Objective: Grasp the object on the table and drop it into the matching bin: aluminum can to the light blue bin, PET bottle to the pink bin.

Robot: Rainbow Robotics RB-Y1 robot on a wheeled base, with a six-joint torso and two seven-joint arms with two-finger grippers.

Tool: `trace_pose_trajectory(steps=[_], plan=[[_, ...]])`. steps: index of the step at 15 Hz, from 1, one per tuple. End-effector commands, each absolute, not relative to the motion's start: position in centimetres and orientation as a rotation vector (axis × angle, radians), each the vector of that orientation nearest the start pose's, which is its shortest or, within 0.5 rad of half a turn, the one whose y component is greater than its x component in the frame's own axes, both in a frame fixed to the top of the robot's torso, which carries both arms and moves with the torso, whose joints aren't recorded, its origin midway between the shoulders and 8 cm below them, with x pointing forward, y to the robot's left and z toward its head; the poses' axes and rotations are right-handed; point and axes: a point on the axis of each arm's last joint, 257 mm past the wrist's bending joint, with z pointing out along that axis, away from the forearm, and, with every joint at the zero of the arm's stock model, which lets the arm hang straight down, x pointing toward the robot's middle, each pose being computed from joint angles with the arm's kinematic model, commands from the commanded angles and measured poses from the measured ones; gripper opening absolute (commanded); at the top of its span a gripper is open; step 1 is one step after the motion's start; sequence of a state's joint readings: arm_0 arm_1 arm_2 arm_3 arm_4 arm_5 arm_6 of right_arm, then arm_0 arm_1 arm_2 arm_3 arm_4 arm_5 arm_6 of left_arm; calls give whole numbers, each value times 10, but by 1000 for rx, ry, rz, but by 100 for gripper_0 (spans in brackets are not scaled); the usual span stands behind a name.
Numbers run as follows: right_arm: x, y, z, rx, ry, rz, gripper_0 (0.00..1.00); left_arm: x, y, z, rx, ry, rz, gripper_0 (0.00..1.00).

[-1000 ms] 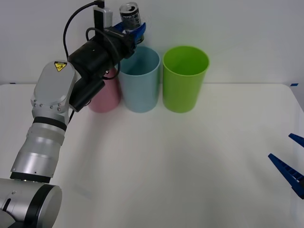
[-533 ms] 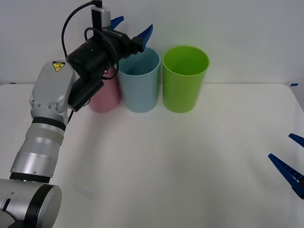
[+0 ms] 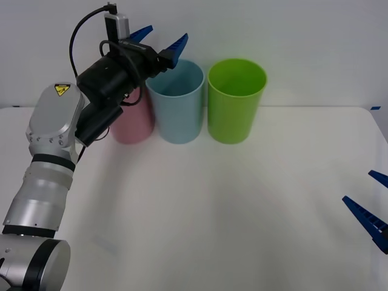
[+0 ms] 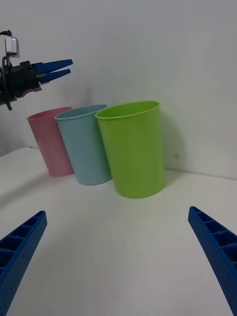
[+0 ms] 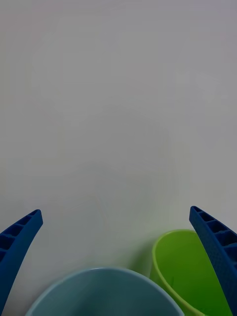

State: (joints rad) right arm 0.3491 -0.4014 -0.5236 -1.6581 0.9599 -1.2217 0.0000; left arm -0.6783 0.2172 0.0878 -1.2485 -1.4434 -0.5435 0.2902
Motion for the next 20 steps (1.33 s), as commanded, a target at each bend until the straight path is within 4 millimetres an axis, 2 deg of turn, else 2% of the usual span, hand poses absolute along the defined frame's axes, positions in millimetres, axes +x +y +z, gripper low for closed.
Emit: trace_pose_trajectory(steps=[1, 9, 12, 16, 18, 20], plan=[[342, -330, -169, -465, 1441, 567, 100, 641, 103, 2, 387, 1286, -621, 100], [342, -330, -169, -465, 1441, 567, 100, 608, 148, -8, 382, 1287, -689, 100], [342, -330, -169, -465, 1441, 567, 100, 587, 153, -13, 377, 1278, -721, 100], [342, -330, -169, -465, 1441, 567, 100, 572, 162, -29, 368, 1294, -751, 100], [342, -330, -169, -465, 1441, 567, 100, 565, 179, -38, 368, 1312, -746, 100], [342, -330, -169, -465, 1441, 567, 100, 560, 209, -47, 364, 1339, -706, 100]])
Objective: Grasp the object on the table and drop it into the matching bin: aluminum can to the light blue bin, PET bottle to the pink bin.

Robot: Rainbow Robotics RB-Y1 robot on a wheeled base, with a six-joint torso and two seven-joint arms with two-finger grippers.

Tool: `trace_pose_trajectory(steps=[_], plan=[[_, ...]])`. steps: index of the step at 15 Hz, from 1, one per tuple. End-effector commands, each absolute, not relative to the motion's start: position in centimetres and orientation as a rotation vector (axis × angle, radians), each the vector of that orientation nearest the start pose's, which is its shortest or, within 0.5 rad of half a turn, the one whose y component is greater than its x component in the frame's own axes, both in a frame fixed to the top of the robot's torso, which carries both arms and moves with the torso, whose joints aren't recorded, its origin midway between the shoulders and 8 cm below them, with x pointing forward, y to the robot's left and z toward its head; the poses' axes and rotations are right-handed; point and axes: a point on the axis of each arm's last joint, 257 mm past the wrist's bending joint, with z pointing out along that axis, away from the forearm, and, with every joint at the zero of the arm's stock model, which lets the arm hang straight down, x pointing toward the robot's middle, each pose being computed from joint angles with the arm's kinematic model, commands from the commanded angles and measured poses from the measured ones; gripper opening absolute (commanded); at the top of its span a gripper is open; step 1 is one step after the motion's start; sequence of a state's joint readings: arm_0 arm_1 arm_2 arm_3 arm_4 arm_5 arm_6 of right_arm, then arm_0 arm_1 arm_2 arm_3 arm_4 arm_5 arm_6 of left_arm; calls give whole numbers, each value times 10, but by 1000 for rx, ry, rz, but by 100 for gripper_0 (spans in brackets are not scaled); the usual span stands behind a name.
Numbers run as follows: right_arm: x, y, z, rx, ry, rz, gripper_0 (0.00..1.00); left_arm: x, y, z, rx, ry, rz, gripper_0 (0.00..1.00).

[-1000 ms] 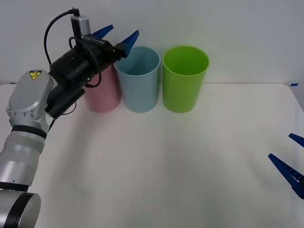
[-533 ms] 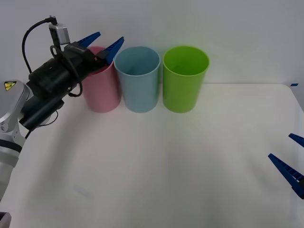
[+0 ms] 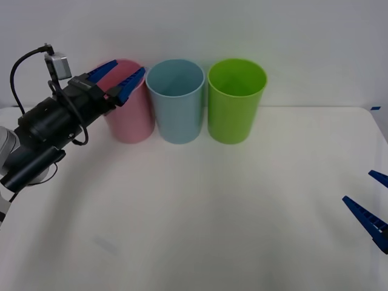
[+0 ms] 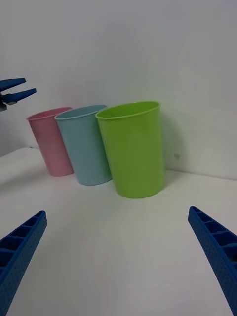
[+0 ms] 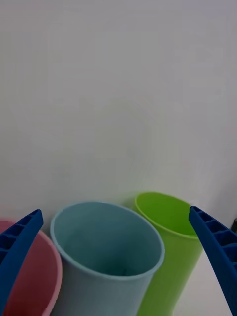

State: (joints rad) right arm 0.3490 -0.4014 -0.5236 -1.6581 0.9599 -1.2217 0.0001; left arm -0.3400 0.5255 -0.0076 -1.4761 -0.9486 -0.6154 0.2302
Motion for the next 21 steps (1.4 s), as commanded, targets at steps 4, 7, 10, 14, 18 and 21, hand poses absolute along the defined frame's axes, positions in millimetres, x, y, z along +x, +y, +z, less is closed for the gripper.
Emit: trace_pose_trajectory(steps=[4, 7, 10, 14, 18, 21], plan=[[342, -330, -169, -465, 1441, 567, 100, 541, 263, -56, 351, 1355, -663, 100], [342, -330, -169, -465, 1441, 567, 100, 521, 286, -72, 369, 1373, -643, 100], [342, -330, -169, -465, 1441, 567, 100, 498, 302, -83, 411, 1389, -638, 100], [342, -330, -169, -465, 1441, 567, 100, 471, 320, -98, 476, 1416, -616, 100], [342, -330, -169, -465, 1441, 567, 100, 449, 337, -110, 540, 1448, -578, 100], [342, -330, -169, -465, 1441, 567, 100, 431, 348, -119, 588, 1473, -558, 100]])
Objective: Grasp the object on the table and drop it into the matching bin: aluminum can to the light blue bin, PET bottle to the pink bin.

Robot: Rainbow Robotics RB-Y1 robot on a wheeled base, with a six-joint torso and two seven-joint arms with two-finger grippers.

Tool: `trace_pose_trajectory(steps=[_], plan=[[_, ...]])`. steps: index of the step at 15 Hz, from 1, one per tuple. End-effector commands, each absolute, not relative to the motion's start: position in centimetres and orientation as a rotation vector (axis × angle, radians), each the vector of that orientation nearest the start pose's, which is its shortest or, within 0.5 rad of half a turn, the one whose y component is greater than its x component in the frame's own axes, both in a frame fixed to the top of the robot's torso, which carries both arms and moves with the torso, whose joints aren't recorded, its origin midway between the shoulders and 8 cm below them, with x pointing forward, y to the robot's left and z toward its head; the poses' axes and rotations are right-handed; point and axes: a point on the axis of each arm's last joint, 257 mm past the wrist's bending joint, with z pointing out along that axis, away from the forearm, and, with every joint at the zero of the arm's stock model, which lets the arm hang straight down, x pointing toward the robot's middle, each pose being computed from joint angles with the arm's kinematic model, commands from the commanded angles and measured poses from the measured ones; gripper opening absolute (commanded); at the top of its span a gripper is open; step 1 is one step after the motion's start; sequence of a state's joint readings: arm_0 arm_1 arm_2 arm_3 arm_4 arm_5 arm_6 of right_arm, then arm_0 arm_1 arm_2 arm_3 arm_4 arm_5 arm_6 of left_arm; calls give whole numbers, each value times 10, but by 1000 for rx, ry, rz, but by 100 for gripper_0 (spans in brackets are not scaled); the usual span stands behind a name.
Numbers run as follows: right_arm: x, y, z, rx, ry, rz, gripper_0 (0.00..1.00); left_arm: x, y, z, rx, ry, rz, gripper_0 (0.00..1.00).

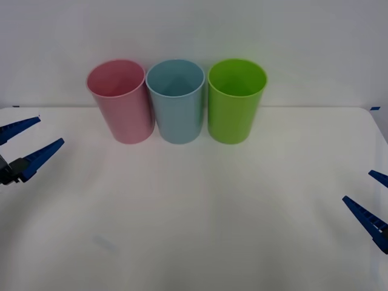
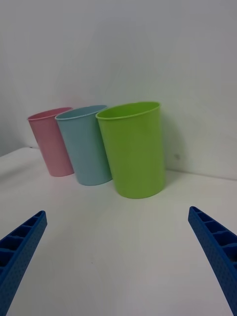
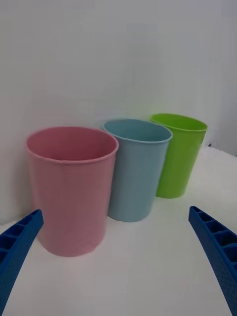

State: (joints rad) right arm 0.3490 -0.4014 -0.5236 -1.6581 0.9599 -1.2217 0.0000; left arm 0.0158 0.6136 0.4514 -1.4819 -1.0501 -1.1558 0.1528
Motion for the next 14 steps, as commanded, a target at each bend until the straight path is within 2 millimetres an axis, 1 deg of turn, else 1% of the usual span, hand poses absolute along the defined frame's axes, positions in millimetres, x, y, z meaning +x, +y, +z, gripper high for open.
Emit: trace_pose_trajectory(steps=[1, 4, 9, 13, 14], plan=[[342, -330, -169, -465, 1441, 567, 100, 426, 350, -122, 598, 1479, -558, 100], [342, -330, -169, -465, 1441, 567, 100, 407, 360, -131, 647, 1508, -543, 100], [342, -330, -169, -465, 1441, 567, 100, 378, 380, -140, 716, 1550, -491, 100], [342, -330, -169, -465, 1441, 567, 100, 357, 387, -145, 714, 1567, -487, 100], [342, -330, -169, -465, 1441, 567, 100, 354, 388, -146, 710, 1569, -485, 100]])
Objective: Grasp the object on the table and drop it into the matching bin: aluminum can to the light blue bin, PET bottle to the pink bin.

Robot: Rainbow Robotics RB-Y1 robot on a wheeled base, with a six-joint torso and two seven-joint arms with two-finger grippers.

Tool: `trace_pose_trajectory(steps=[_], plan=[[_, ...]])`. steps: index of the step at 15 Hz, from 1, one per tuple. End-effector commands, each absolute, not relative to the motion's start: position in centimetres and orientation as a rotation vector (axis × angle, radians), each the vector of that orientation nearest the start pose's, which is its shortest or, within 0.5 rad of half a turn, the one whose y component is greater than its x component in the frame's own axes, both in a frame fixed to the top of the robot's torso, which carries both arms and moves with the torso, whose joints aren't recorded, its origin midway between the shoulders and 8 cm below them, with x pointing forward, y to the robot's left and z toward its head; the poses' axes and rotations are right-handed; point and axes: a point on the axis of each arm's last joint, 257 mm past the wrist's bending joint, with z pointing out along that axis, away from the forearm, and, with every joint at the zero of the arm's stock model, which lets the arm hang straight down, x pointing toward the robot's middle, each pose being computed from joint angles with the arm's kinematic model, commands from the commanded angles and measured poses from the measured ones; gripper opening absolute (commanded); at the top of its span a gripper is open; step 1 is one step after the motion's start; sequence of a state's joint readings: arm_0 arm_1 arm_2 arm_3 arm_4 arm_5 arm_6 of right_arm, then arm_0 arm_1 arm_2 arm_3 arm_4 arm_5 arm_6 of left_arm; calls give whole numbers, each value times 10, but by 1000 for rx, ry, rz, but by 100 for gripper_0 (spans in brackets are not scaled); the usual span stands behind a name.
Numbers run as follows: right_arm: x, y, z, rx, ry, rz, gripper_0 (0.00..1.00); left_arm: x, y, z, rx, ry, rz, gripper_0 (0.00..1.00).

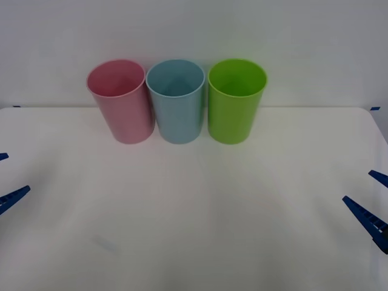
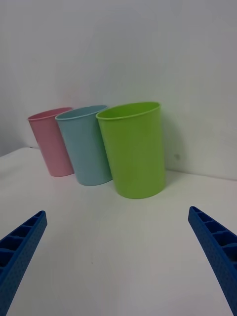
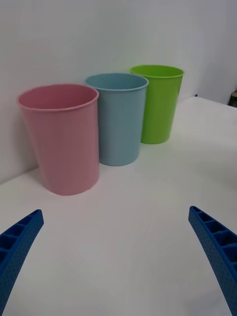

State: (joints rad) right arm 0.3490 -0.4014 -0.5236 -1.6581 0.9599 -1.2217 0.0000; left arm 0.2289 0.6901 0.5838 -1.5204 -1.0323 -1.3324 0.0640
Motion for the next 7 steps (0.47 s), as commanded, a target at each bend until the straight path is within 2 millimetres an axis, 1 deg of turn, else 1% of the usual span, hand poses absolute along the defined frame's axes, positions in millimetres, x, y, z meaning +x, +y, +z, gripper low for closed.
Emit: trace_pose_trajectory(steps=[1, 7], plan=[[342, -330, -169, -465, 1441, 567, 100, 350, 389, -148, 704, 1574, -490, 100], [342, -330, -169, -465, 1441, 567, 100, 345, 389, -152, 693, 1587, -502, 100]])
